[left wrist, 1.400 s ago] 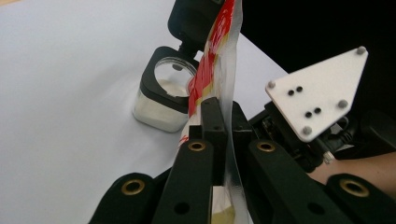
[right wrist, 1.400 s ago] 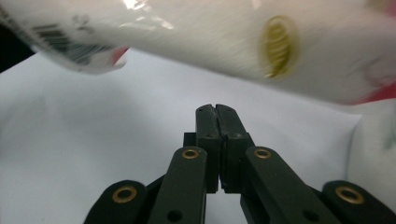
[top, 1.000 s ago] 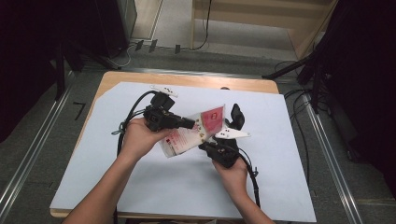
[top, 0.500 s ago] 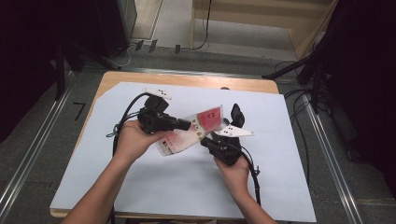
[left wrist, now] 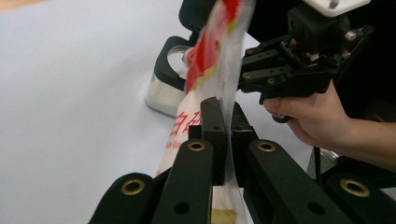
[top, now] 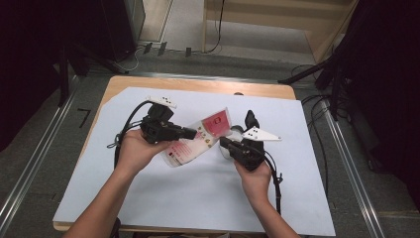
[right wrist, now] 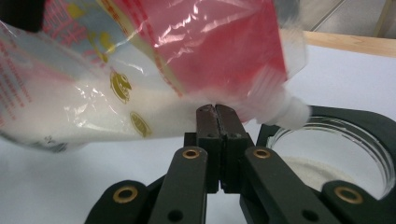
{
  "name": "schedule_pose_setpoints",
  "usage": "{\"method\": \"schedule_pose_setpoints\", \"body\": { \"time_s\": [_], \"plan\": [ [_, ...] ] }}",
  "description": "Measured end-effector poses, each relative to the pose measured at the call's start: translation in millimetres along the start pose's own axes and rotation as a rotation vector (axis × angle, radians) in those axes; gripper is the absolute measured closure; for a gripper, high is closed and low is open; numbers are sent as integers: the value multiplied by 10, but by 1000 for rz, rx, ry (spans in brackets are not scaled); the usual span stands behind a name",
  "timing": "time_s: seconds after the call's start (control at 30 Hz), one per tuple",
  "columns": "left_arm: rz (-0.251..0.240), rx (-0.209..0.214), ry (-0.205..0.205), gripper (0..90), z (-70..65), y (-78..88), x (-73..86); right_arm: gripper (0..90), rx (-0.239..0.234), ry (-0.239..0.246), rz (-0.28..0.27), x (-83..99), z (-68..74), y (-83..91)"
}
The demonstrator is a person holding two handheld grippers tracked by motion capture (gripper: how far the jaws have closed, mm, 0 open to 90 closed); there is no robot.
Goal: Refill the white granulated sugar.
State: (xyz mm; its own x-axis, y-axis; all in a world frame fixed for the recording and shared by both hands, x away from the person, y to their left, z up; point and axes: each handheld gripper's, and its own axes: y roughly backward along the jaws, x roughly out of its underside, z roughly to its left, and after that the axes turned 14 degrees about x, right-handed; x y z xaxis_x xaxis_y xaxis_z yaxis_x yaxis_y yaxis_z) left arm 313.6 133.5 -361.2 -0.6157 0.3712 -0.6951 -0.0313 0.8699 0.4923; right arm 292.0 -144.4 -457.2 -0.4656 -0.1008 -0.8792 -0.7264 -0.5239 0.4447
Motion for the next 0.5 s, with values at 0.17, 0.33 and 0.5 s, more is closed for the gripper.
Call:
{"method": "schedule_pose_setpoints", "body": {
  "time_s": [0.17, 0.33, 0.5],
  "plan": [
    [-46, 47, 36, 900, 69, 71, 20, 896, 6, 25, 14, 10, 19, -8],
    [-93, 79, 30, 900, 64, 173, 19, 896, 12, 22, 36, 23, 6, -33],
    [-94, 120, -12, 900, 2, 177, 28, 893, 21, 19, 18, 9, -6, -30]
  ]
}}
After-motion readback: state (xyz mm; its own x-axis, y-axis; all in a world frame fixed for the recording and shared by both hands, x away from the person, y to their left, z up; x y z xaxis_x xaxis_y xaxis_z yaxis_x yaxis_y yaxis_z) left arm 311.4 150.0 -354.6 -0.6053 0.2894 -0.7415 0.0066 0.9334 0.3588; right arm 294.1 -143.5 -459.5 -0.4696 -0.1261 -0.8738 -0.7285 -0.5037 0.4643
